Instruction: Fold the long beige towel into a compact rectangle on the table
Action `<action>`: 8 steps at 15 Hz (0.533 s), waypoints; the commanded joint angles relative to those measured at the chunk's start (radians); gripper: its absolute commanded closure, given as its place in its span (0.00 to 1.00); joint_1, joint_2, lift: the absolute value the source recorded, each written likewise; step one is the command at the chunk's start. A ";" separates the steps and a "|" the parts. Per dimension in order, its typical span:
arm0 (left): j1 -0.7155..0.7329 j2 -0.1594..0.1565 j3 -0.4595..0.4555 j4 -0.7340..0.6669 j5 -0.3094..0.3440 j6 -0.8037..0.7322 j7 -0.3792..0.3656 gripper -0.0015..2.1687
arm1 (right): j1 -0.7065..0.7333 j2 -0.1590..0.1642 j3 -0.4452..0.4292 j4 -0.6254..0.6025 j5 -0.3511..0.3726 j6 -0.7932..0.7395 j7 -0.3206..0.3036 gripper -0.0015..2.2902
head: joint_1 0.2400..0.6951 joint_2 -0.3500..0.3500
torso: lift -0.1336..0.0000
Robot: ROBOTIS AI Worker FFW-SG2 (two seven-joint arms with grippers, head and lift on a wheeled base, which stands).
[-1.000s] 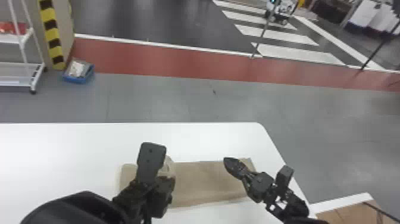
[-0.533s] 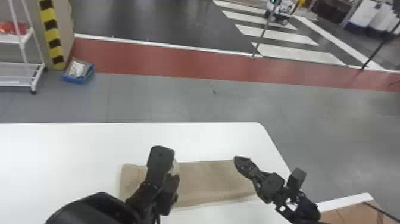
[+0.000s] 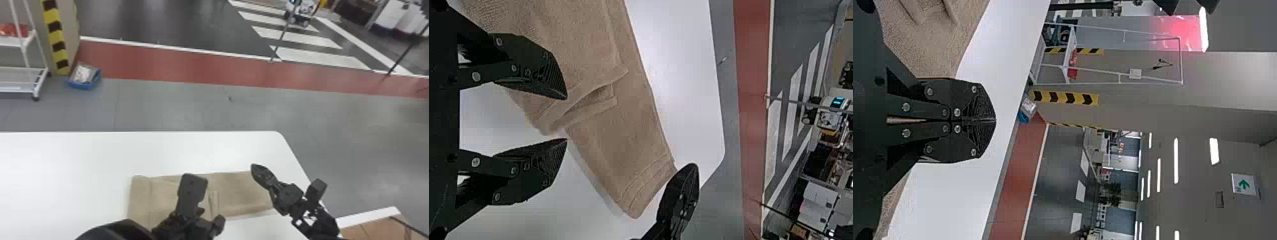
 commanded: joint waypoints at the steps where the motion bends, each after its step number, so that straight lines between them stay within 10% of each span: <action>1: 0.014 -0.004 -0.004 -0.015 0.020 0.004 -0.006 0.06 | 0.018 0.001 -0.003 -0.004 -0.052 0.024 0.017 0.39 | 1.00 0.00 | 1.00; 4: 0.049 -0.004 0.014 -0.104 -0.006 0.004 0.006 0.06 | 0.104 0.020 -0.025 -0.146 -0.181 0.229 0.049 0.02 | 1.00 0.00 | 1.00; 8: 0.113 0.078 0.083 -0.219 -0.085 -0.057 0.008 0.06 | 0.187 0.135 -0.104 -0.414 -0.205 0.606 0.032 0.02 | 1.00 0.00 | 1.00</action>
